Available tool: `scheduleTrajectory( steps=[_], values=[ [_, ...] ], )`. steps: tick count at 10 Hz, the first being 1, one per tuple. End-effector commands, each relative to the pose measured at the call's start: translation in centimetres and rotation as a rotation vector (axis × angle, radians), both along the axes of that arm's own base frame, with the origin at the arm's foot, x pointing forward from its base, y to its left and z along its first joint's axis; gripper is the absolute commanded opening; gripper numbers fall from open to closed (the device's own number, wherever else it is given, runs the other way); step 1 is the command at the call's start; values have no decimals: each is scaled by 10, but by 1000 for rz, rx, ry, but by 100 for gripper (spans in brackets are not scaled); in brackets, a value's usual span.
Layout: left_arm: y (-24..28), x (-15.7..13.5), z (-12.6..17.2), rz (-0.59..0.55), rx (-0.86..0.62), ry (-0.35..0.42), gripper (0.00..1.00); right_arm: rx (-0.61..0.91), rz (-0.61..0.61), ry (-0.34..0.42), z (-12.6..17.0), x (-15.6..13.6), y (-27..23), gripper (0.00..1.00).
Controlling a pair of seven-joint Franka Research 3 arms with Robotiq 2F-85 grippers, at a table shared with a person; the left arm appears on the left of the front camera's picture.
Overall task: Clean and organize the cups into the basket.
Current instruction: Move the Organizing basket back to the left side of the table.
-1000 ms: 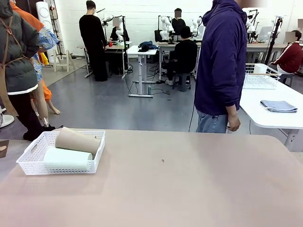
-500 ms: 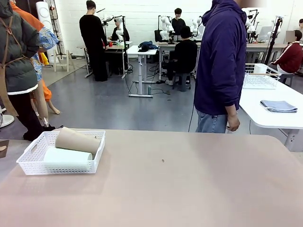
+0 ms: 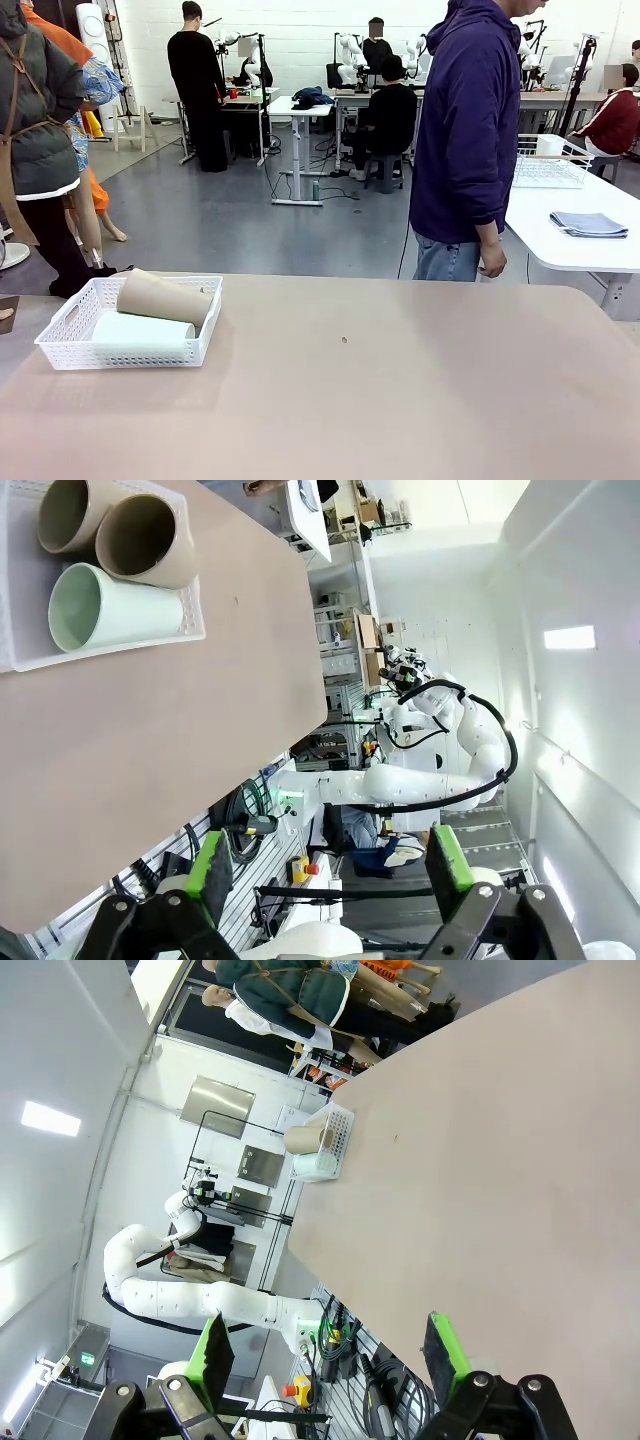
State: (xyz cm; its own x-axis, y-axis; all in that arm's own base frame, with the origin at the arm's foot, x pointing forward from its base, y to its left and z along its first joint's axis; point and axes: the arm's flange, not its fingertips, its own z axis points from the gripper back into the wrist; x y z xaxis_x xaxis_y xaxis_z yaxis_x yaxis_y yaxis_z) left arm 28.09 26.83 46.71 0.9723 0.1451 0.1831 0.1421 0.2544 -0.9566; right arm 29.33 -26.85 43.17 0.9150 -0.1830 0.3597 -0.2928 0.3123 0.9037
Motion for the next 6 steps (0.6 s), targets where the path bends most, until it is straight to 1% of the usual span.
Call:
scheduleTrajectory(
  steps=[1, 6],
  values=[
    [0, -1, 0, 7, -11, -17, 100, -6, -7, -3, -2, -2, 4, 100],
    [0, -1, 0, 7, -11, -17, 100, -6, -7, -3, -2, -2, 4, 100]
  ],
)
